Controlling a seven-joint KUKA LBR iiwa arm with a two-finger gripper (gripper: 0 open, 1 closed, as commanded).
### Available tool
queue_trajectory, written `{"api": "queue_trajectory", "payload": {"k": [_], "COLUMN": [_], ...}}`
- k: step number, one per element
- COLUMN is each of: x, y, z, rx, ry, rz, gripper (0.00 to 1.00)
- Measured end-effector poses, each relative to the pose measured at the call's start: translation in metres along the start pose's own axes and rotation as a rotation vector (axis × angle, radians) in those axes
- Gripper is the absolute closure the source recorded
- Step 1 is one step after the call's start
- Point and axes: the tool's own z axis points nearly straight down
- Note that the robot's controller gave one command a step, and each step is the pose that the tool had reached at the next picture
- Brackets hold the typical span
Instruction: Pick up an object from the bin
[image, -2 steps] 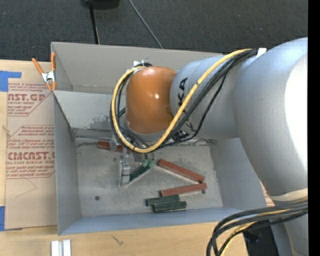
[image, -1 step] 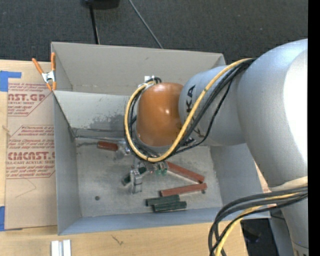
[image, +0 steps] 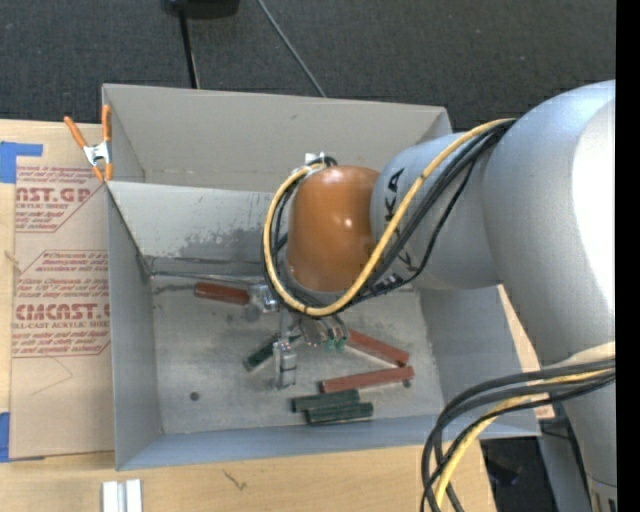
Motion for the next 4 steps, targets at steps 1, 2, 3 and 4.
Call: {"api": "queue_trajectory", "payload": {"k": [1,2,3,4], "x": [0.004,0.004,0.018,0.019], "y": [-0.020,-0.020,-0.018,-0.018], "z": [0.021,0.021,-0.108,-0.108], "rx": [0.001,0.001,0.002,0.002], "ry": [-0.019,-0.019,-0.014,-0.014], "rz": [-0.250,-0.250,-0.219,-0.219], "gripper": [1.00,1.00,1.00,1.00]}}
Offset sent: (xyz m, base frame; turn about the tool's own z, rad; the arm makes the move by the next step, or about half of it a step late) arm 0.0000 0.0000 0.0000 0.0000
